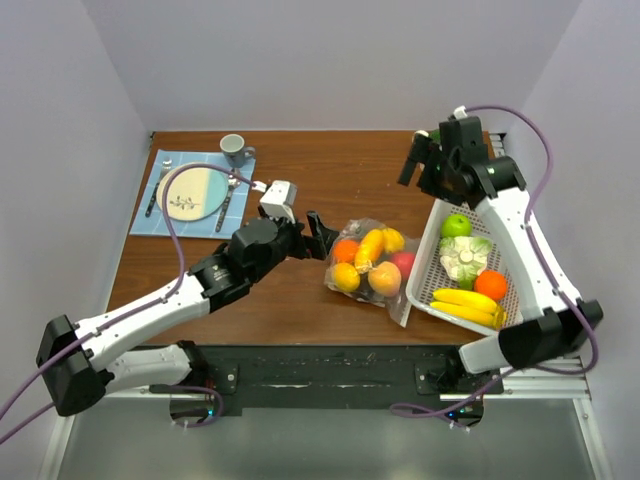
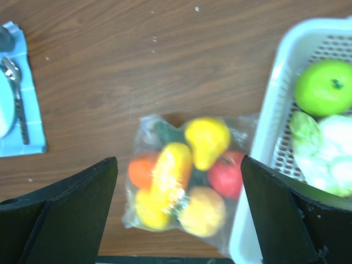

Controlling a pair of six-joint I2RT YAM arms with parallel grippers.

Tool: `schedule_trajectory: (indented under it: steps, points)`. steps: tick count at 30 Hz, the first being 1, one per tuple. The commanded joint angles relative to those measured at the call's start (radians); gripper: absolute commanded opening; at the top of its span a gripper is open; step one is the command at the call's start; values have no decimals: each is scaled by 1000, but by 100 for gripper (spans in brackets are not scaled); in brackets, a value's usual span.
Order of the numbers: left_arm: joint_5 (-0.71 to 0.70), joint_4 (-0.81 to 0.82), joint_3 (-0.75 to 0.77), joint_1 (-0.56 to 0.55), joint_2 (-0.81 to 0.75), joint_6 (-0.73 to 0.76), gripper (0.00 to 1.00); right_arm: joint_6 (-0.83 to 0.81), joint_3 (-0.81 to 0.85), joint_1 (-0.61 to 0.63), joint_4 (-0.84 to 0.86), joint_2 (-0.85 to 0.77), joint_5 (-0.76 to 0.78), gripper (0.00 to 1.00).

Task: Place the food in the zip-top bag and seal the zipper
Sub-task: Reset both arms

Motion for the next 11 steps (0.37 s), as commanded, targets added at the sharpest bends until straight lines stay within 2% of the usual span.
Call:
schedule_trajectory:
  steps: [1, 5, 11]
  points:
    - [-23, -196, 53, 17, 0, -61, 100, -45, -172, 1, 71, -189, 84, 99]
    - [-52, -270, 45, 17, 8, -80, 100, -47, -277, -1, 112, -290, 83, 99]
    - [-81, -229, 10, 17, -17, -58, 100, -39, -308, -1, 118, -336, 69, 99]
